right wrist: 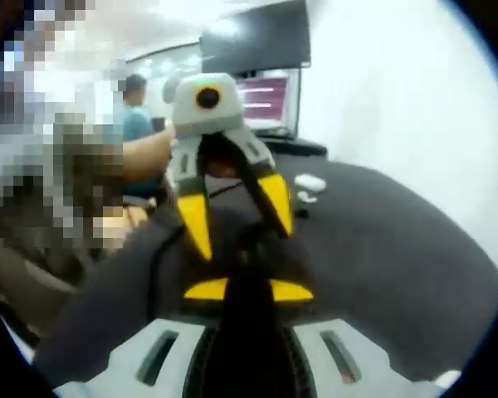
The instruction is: Pick up three earphones and place each one into its charging case using tactile feedback, ensure that each earphone is properly inserted and securely positioned inside the case.
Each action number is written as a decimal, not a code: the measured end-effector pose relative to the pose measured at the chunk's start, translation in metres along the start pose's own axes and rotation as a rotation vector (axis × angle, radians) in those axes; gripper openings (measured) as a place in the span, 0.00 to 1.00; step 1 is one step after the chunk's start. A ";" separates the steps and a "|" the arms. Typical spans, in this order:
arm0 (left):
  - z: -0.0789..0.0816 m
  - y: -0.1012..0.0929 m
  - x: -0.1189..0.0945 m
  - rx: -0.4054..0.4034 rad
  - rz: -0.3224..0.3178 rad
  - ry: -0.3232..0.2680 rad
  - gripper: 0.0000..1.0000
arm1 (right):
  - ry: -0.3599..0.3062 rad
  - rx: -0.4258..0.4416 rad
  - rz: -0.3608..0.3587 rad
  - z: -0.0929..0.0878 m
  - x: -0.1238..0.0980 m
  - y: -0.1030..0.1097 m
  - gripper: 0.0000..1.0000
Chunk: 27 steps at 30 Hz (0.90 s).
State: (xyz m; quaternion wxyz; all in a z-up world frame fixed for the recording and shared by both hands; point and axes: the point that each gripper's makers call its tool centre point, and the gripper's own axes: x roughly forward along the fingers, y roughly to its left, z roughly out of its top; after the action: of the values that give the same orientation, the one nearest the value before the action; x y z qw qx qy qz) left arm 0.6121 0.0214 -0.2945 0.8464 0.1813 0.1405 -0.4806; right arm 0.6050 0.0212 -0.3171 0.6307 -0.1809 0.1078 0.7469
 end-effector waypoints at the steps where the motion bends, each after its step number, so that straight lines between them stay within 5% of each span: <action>1: -0.001 0.001 0.003 0.008 0.002 0.003 0.29 | 0.002 0.000 0.000 -0.001 0.000 0.000 0.19; 5: 0.007 -0.004 0.006 -0.029 -0.041 -0.058 0.17 | 0.003 -0.012 -0.011 -0.002 0.001 -0.001 0.19; 19: 0.010 -0.006 0.001 -0.146 -0.099 -0.126 0.14 | 0.022 -0.110 -0.016 -0.003 0.002 0.002 0.18; 25: 0.017 -0.001 -0.001 -0.150 -0.072 -0.166 0.15 | 0.017 -0.109 -0.017 -0.003 0.003 0.000 0.18; 27: 0.022 0.019 -0.005 -0.142 0.025 -0.192 0.13 | 0.009 -0.139 0.006 -0.002 0.003 0.005 0.18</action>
State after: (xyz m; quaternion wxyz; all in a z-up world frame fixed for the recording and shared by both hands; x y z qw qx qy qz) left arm 0.6276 0.0242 -0.2698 0.8727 0.0759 0.0901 -0.4739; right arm 0.6001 0.0223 -0.3201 0.6140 -0.2276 0.0590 0.7535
